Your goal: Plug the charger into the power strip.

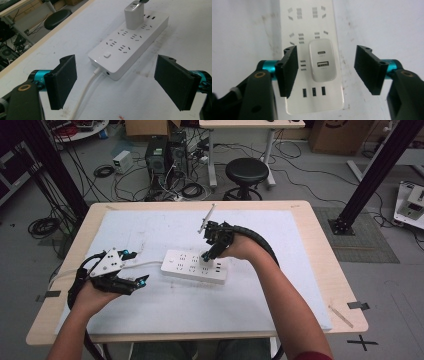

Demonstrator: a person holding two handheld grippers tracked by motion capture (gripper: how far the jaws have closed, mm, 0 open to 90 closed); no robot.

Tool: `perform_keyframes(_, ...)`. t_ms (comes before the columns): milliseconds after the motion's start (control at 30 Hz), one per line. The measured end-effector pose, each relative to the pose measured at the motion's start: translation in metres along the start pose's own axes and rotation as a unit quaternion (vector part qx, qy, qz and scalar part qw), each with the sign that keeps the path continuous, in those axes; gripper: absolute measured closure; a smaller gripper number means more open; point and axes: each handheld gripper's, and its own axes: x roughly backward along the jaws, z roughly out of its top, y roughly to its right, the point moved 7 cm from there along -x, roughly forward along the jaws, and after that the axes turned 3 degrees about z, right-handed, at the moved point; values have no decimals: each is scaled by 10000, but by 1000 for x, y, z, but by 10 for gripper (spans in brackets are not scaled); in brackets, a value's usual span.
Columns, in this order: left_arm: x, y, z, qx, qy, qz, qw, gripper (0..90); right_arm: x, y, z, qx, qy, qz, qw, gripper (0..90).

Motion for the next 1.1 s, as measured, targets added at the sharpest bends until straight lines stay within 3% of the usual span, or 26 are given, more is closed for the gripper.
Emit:
perform_keyframes(100, 0, 0, 3, -43, 6, -53, 10000, 182, 16, -5, -5, -211, 542, -17, 9983, 313)
perform_keyframes(200, 0, 0, 7, -60, 45, -122, 9999, 182, 27, -10, -14, -425, 979, -82, 9943, 264)
perform_keyframes(367, 0, 0, 9, 2, 127, -192, 9997, 182, 37, -18, -33, -671, 1371, -181, 9881, 246)
perform_keyframes(533, 1, -1, 9, -5, 178, -278, 9995, 182, 46, -23, -44, -775, 1544, -347, 9843, 211)
perform_keyframes(600, 1, -3, 8, 3, 180, -285, 9994, 182, 51, -24, -46, -822, 1753, -338, 9805, 209)
perform_keyframes(833, -1, -5, 9, 120, 279, -368, 9989, 182, 61, -30, -61, -916, 2067, -438, 9731, 198)
perform_keyframes(1100, -4, -6, 10, 167, 292, -412, 9986, 182, 66, -36, -84, -1113, 2458, -562, 9613, 197)
